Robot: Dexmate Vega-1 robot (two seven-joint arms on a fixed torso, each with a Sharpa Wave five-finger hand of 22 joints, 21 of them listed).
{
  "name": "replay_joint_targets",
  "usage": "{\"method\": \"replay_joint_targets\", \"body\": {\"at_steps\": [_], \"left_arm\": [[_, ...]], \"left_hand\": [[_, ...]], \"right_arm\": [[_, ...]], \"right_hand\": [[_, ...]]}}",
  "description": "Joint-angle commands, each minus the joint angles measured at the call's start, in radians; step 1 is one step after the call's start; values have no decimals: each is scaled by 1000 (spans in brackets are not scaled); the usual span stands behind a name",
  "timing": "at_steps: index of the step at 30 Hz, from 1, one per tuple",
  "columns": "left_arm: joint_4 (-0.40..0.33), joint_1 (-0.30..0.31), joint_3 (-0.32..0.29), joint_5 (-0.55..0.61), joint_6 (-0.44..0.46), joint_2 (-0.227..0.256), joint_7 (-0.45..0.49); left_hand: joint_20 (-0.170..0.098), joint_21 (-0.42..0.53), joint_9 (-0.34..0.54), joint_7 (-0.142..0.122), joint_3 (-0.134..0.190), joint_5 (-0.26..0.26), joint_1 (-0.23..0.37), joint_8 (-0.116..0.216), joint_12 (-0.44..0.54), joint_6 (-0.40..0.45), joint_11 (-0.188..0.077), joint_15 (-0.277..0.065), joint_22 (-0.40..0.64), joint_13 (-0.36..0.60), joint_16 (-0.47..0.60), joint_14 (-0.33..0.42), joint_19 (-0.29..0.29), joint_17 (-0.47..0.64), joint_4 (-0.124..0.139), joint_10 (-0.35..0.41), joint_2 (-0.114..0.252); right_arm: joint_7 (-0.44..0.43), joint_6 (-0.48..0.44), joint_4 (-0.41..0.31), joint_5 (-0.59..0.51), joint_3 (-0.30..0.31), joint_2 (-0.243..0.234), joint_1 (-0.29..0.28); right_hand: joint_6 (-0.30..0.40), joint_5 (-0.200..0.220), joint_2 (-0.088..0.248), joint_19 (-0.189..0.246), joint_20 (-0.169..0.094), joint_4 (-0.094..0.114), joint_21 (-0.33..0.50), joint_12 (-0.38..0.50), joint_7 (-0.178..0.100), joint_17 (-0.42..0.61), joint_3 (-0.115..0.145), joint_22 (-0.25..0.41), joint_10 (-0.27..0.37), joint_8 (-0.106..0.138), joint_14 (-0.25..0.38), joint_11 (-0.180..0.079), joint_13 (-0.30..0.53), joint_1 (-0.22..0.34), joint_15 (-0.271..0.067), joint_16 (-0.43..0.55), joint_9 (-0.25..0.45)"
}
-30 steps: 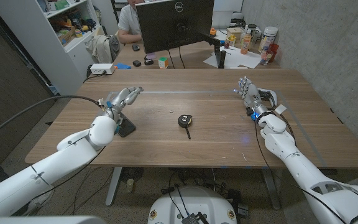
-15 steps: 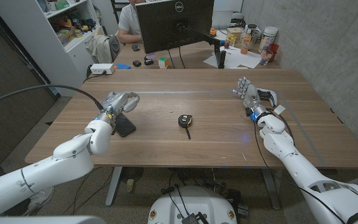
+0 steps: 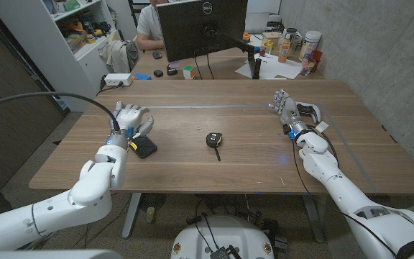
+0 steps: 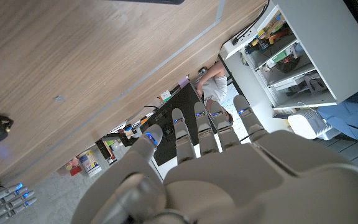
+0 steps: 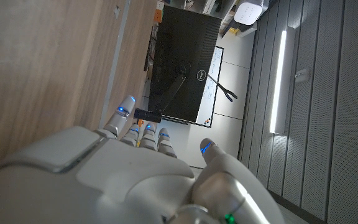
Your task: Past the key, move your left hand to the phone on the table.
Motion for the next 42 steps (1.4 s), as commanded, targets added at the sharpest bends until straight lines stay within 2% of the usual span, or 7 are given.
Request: {"method": "replay_joint_targets", "body": {"at_steps": [1,8,11,16,28,38,42], "left_arm": [[107,-15,65,220,61,-60,-91],[221,-12,53,220,-12,-114,-28],[264,2,24,187,-51,-135,46],[337,45,-54,64,-164,-178,243],[468,46,-98,-131,-272,-260,314],[599,48,-114,-282,-437,-305,430],[695,27,-117,-331,-569,-337,534]], "left_hand": [[6,-7,5,-6,10,-8,9,-6,-1,-9,4,-9,6,2,-4,-10,-27,6,-2,-5,0],[7,-26,8,-16,17,-13,-3,-25,-29,-40,11,-4,6,5,-30,-75,-46,16,-1,-72,-5],[7,-38,11,-26,23,-14,-7,-40,-42,-75,7,1,6,7,-41,-103,-58,20,-3,-110,-8],[7,-41,13,-22,20,-18,-16,-35,-32,-62,8,-9,7,8,-34,-84,-54,22,-3,-87,-19],[7,-35,16,-25,14,-25,-40,-46,-34,-89,9,-16,10,8,-24,-55,-16,25,6,-93,-32],[6,-30,18,-20,9,-29,-55,-45,-28,-85,12,-25,11,9,-25,-55,9,26,15,-79,-35],[6,-27,18,-16,8,-30,-61,-39,-24,-70,14,-39,11,9,-26,-55,24,25,17,-68,-37]], "right_arm": [[-4,-3,1,-5,-3,5,5],[-13,-6,-21,-9,-2,-1,-8],[-16,-3,-27,-10,0,-4,-13],[-22,-2,-37,-9,4,-9,-20],[-42,-14,-56,-12,10,-18,-30],[-41,-22,-47,-23,-2,-19,-14],[-31,-25,-38,-26,-9,-19,-6]], "right_hand": [[-3,6,106,-80,-38,0,-1,3,6,5,-1,4,-2,5,-6,4,5,-1,4,2,3],[-2,6,105,-79,-37,0,-3,3,6,5,-3,4,-1,5,-6,6,5,-2,4,1,3],[0,6,105,-79,-37,0,-3,3,7,5,-3,4,0,6,-5,6,5,-2,4,2,3],[3,6,105,-78,-36,0,-5,4,7,5,-5,4,1,7,-5,5,5,-2,4,2,3],[5,6,104,-76,-35,0,-8,4,9,5,-8,4,3,7,-4,7,5,-3,5,1,3],[5,6,103,-75,-34,0,-10,3,9,5,-10,4,3,7,-4,8,5,-3,6,1,3],[5,7,103,-75,-33,0,-12,3,10,5,-11,4,4,7,-4,10,5,-4,7,1,3]]}}
